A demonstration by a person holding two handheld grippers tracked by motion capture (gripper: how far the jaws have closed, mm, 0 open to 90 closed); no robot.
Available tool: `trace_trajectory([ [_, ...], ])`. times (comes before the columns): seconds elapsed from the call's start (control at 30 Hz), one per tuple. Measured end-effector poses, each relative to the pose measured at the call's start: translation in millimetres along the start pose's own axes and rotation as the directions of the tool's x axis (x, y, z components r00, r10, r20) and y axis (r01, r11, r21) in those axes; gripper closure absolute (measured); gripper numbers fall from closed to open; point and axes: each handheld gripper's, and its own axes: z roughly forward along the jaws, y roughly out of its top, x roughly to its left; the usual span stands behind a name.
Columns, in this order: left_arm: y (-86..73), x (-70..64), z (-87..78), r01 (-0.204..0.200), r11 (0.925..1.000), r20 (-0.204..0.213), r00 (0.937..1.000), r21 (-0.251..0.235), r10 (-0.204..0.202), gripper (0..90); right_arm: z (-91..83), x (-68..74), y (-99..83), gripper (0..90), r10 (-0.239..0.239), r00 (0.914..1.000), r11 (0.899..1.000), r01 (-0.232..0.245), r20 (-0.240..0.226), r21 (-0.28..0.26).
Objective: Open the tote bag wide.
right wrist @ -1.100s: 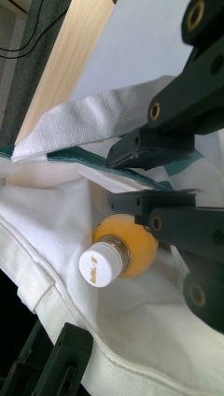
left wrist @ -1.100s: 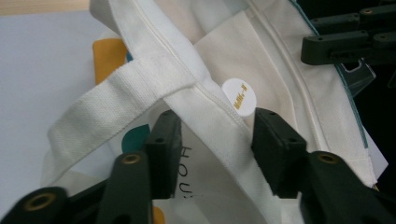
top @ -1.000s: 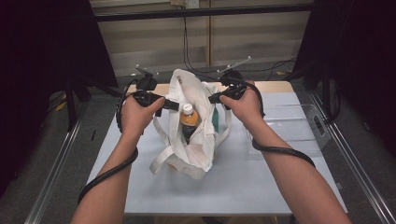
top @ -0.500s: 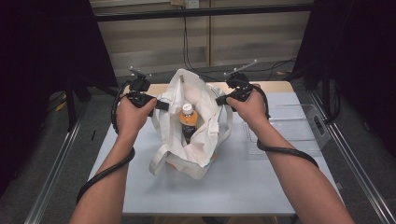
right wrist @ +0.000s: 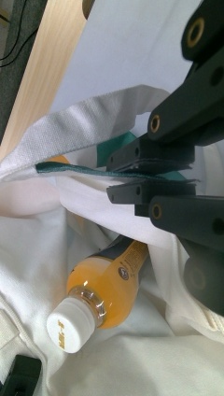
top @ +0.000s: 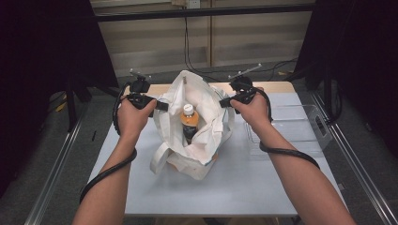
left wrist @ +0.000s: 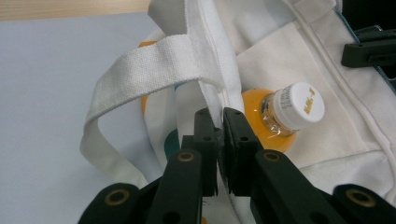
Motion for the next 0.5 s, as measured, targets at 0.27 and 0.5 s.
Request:
trace_trajectory([
  [0.27, -3.7, 9.3, 4.3, 0.021, 0.9998, -0.013, 0.9997, -0.003, -0.021, 84.6, 4.2, -6.2, -4.1, 84.2, 0.016, 0.9999, 1.000, -0.016, -0.005, -0.006],
  [0.5, -6.3, 12.6, 5.8, 0.014, 0.9999, -0.026, 0.9996, 0.002, -0.014, 84.6, 7.6, -7.2, -6.6, 84.2, 0.023, 0.9997, 1.000, -0.023, 0.001, -0.011],
])
